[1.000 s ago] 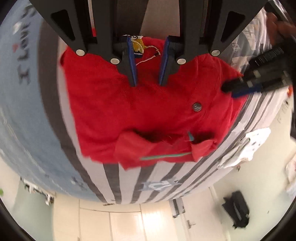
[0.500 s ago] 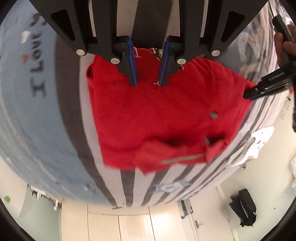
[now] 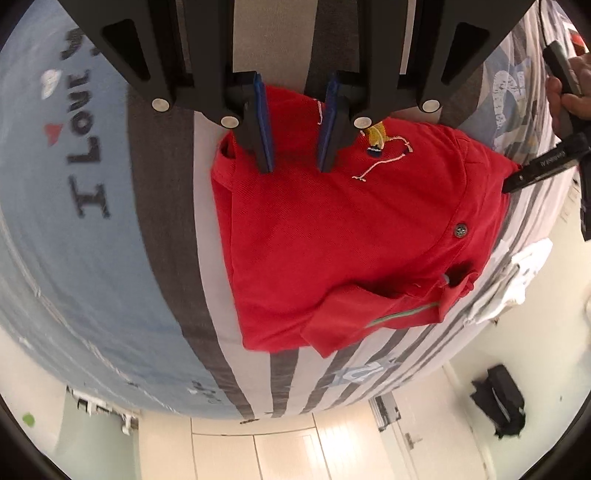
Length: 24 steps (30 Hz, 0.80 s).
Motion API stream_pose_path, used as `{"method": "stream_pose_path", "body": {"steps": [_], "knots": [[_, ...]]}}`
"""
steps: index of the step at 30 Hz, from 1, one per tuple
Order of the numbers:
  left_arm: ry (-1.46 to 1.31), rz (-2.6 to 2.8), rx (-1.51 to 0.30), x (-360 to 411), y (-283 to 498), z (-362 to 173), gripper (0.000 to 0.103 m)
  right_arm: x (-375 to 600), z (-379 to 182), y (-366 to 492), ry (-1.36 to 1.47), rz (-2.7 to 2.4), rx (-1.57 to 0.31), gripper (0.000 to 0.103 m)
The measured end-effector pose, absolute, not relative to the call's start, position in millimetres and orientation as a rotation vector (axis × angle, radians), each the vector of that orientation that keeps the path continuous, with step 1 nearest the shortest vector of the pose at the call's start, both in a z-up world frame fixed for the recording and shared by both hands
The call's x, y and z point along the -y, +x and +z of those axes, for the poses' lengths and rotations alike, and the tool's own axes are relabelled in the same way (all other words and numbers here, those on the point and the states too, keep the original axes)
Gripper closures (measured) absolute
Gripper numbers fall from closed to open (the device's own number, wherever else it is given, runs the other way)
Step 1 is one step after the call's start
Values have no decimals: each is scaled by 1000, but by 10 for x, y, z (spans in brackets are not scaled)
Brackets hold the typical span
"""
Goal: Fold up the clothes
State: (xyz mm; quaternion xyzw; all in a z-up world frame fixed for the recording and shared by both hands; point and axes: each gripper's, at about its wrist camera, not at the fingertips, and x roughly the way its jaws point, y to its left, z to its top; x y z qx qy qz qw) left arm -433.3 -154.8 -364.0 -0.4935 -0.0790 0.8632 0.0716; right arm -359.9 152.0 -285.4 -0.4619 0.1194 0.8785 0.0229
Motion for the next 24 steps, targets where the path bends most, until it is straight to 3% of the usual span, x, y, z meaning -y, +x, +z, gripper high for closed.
{"method": "stream_pose_path", "body": {"steps": [4, 10, 17, 24], "knots": [[-1498, 2609, 243, 1568, -4306, -3488, 74, -1556, -2705, -3674, -1470, 2685, -356, 83], [-1306, 2695, 206, 1405, -4635, -3099, 74, -1648, -2328, -4071, -1302, 2745, -297, 83], [-1273, 2677, 117, 842, -5356, -3186, 74, -1607, -2515, -4948, -1311, 2788, -281, 83], [-1342, 2636, 147, 728, -5753, -3460, 74, -1575, -2890, -5374, -1424, 2770, -281, 83]]}}
